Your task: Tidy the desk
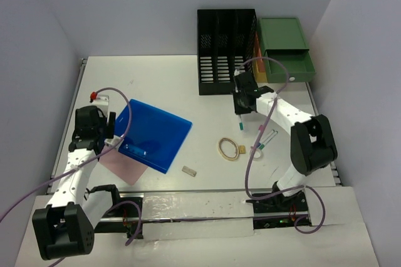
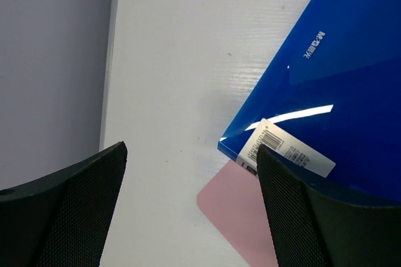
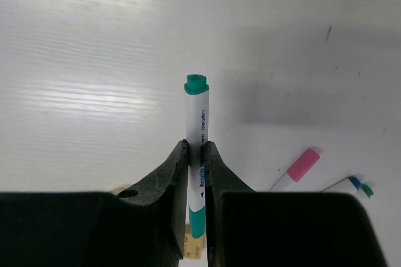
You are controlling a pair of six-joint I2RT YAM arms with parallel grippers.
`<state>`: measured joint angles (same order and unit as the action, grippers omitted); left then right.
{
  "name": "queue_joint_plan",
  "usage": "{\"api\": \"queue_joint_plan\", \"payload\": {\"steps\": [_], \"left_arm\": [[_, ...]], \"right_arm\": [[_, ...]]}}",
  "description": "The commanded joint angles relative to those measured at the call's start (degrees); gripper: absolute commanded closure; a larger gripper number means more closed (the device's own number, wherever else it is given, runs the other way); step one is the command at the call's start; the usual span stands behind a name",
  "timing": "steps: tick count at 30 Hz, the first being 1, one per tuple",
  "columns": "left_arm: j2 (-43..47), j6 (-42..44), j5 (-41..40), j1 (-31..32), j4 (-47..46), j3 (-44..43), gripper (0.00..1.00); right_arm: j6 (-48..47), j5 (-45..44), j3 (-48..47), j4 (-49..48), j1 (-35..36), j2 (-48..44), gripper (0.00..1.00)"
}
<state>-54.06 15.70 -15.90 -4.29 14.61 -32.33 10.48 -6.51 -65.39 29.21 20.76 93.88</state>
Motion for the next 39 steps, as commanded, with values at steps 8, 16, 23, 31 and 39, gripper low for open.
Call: {"api": "queue_joint_plan", "payload": {"steps": [8, 16, 23, 31, 39], "left_arm": [[7.19, -1.66, 13.41, -0.35, 13.75, -5.84, 0.1], [8.68, 3.65, 32.79, -0.25, 20.17, -8.07, 0.01], [9.06, 3.02, 32.07, -0.19, 19.49, -7.92, 0.01], [8.01, 2.93, 31.81, -0.1, 19.46, -8.1, 0.01], [8.07, 2.76, 31.55, -0.1, 19.41, -8.1, 0.01]], "right_arm": [[1.67, 12.6, -16.87, -0.33, 1.34, -14.49, 1.0], [21.76, 25.62, -23.22, -10.71, -20.74, -14.14, 1.0], [33.46, 14.3, -17.31, -20.33, -32.6, -12.86, 1.0], [31.83, 6.61, -23.1, -16.24, -35.31, -4.37, 0.85], [28.77, 9.8, -27.82, -12.29, -35.78, 0.92, 0.41]]}}
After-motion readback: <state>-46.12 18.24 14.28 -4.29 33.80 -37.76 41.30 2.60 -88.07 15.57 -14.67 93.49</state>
